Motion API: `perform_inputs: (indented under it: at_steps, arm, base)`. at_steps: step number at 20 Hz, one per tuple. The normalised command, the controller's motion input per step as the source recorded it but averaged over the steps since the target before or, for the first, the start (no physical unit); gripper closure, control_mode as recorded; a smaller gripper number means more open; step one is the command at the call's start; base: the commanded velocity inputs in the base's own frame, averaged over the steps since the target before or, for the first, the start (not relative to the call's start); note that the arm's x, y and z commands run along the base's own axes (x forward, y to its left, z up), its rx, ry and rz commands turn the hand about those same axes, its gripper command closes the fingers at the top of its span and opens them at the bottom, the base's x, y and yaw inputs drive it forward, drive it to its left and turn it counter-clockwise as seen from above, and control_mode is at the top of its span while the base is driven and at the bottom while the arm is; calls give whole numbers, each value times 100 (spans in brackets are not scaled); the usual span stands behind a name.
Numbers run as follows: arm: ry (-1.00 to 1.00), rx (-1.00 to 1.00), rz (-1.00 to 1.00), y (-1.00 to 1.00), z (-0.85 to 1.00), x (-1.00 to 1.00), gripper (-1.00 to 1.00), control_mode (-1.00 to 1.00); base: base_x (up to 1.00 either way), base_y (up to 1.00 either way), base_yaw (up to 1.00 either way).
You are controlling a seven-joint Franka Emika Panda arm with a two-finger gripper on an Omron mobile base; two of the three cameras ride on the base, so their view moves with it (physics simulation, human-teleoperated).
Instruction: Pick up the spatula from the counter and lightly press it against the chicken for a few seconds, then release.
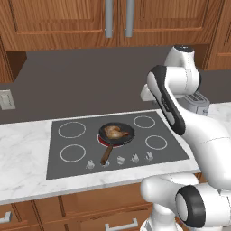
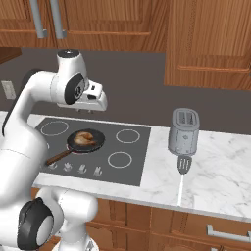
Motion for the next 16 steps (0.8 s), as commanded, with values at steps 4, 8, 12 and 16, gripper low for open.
perform_inputs:
  at_steps: [4,8,12,16]
  arm:
    - [0,0,0,-2,0,-10,-100,-100]
    - [-2,0,0,-11,0,-27,-100,-100]
    - [-3,0,-2,-16,0,-38,-100,-100]
    - [-4,0,-2,-14,0,-44,-100,-100]
  base:
    - [0,0,0]
    - [0,0,0]
    - [0,0,0]
    - [0,0,0]
